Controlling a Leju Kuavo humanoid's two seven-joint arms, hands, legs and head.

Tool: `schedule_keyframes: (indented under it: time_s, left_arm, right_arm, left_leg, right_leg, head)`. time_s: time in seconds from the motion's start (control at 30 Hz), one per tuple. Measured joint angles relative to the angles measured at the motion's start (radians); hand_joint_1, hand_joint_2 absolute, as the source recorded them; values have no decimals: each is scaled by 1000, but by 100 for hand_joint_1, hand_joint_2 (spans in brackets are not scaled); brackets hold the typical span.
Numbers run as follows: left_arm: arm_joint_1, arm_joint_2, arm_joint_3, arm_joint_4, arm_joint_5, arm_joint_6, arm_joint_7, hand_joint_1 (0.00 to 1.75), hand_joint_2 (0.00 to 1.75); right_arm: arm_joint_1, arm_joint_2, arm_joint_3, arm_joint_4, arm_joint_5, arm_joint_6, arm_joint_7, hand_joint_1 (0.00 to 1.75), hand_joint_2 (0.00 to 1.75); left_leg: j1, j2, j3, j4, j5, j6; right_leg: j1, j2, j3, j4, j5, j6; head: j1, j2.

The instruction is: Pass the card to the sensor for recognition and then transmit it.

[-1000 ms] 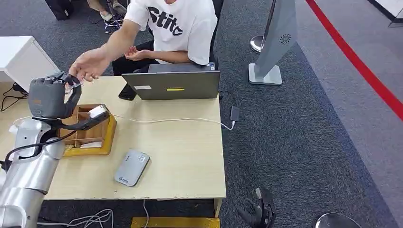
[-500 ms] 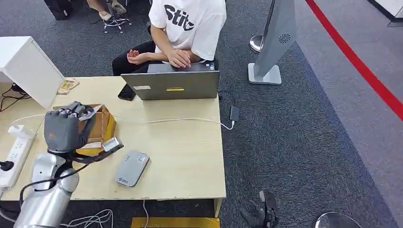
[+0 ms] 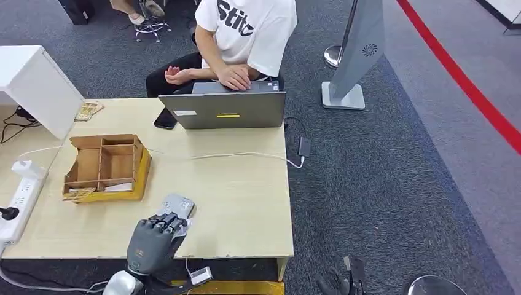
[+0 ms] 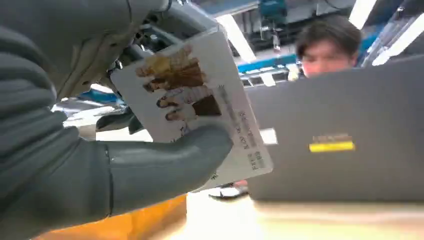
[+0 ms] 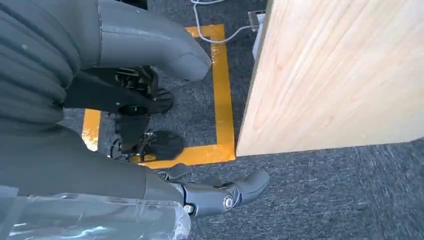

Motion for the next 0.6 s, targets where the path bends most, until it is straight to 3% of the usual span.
schedule_keyframes:
  time_s: [0.23,0.6]
  left_arm:
    - [-1,-27,59,71,-2,0,-8,175,175]
    - [-5,-51,126,53,-14,1,-70,175,175]
  right_arm:
    - [1,0,0,0,2,-5,0,0,175]
    - [1,0,2,0,7,-5,1,0,175]
  left_leg:
    - [0,0,0,0,1,-1]
    - [0,0,0,0,1,-1]
  right_leg:
    - [0,0,0,0,0,0]
    - [0,0,0,0,0,0]
  head:
    - [0,0]
    - [0,0]
